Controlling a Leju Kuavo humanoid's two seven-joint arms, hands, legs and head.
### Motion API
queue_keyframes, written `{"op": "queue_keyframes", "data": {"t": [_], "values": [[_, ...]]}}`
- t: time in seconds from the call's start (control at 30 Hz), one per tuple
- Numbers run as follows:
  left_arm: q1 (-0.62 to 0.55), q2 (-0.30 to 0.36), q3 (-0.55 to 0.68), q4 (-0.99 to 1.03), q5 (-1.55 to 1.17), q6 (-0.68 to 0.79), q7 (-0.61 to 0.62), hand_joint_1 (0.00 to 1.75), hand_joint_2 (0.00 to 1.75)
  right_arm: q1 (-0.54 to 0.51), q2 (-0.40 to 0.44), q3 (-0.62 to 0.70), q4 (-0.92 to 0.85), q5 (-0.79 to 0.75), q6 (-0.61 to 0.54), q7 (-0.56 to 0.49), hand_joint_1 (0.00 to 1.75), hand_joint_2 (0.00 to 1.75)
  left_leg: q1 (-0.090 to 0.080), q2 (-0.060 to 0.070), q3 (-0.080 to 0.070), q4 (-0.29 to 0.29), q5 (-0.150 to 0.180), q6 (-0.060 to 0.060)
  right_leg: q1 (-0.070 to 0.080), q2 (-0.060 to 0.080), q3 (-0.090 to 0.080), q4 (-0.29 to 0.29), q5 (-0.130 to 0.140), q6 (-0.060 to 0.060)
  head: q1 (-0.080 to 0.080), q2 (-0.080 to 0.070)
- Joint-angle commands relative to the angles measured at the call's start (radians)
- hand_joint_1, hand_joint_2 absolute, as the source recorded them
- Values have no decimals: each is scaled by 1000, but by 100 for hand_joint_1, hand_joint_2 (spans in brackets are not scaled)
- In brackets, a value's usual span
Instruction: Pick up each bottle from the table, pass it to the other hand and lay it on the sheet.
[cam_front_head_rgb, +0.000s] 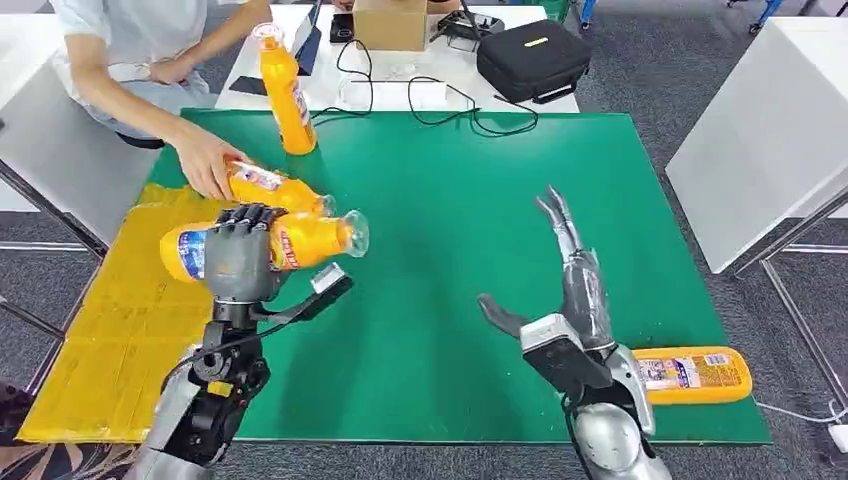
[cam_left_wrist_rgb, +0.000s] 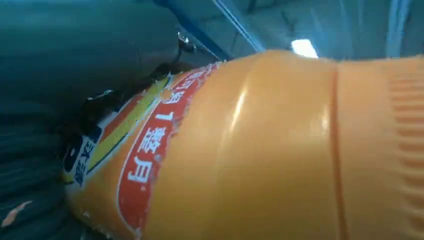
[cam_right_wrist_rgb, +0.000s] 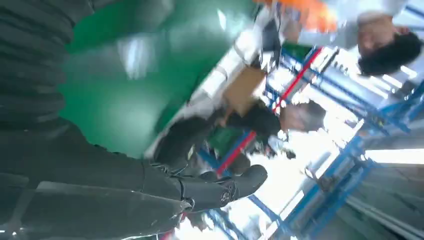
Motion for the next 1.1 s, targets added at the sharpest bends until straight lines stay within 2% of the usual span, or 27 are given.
{"op": "queue_keyframes", "data": {"t": [0.03, 0.1, 0.17, 0.2, 0.23, 0.3, 0.37, 0.5, 0.63, 0.7, 0.83, 1.1], "values": [[-162, 130, -258, 334, 0, -70, 180, 175, 175, -3, -38, -92, -66, -27, 33, -4, 0, 175, 0, -3, 6, -1, -1, 1, 1, -5, 8, -1, -3, -3, 1, 0], [-162, 130, -258, 334, 0, -70, 180, 175, 175, -3, -38, -92, -66, -27, 33, -4, 0, 175, 0, -1, 3, -1, 0, 1, 0, -2, 4, -1, -1, -2, 1, 0], [-162, 130, -258, 334, 0, -70, 180, 175, 175, -3, -38, -92, -66, -27, 33, -4, 0, 175, 0, -1, 9, 0, -3, 2, 2, -4, 10, -1, -4, -4, 1, 0], [-162, 130, -258, 334, 0, -70, 180, 175, 175, -3, -38, -92, -66, -27, 33, -4, 0, 175, 0, 0, 4, 0, -1, 1, 1, -1, 4, -1, -2, -2, 1, 0], [-163, 129, -258, 333, 0, -71, 180, 175, 175, 0, -35, -90, -64, -27, 32, -3, 0, 175, 0, 0, 6, 0, -2, 2, 1, -2, 7, 0, -3, -3, 1, 0], [-189, 150, -319, 364, 0, -122, 234, 175, 175, 5, -31, -96, -68, -20, 29, -8, 0, 175, 0, 0, 2, 0, -1, 1, 1, -1, 3, 0, -1, -2, 1, 0], [-223, 148, -323, 447, 0, -148, 232, 175, 175, 22, -35, -101, -77, -13, 33, -10, 0, 175, 0, -2, 8, 0, -3, 1, 1, -4, 10, 0, -4, -4, 1, 0], [-289, 126, -298, 621, 0, -124, 203, 175, 175, 31, -38, -106, -72, -8, 39, -18, 0, 175, 0, -1, 2, -1, 0, 1, 0, -2, 3, -1, -1, -2, 1, 0], [-336, 90, -244, 739, 0, -90, 168, 175, 175, 27, -35, -104, -55, 7, 46, -12, 0, 175, 0, -1, 5, 0, -1, 1, 1, -2, 6, 0, -2, -3, 1, 0], [-344, 88, -250, 766, 0, -62, 187, 0, 175, 29, -35, -104, -55, 11, 44, -9, 0, 175, 0, -1, 7, 0, -2, 2, 2, -3, 8, -1, -3, -4, 1, 0], [-350, 85, -243, 801, 0, -69, 234, 0, 175, 37, -46, -101, -59, 27, 50, 4, 0, 175, 0, 0, 6, -1, -2, 1, 1, -2, 7, -1, -2, -3, 1, 0], [-332, 67, -163, 803, 0, -65, 213, 0, 175, 94, -79, -107, -84, 163, 98, 49, 0, 175, 0, -1, 3, 0, -1, 1, 0, -3, 4, 0, -2, -2, 1, 0]]}}
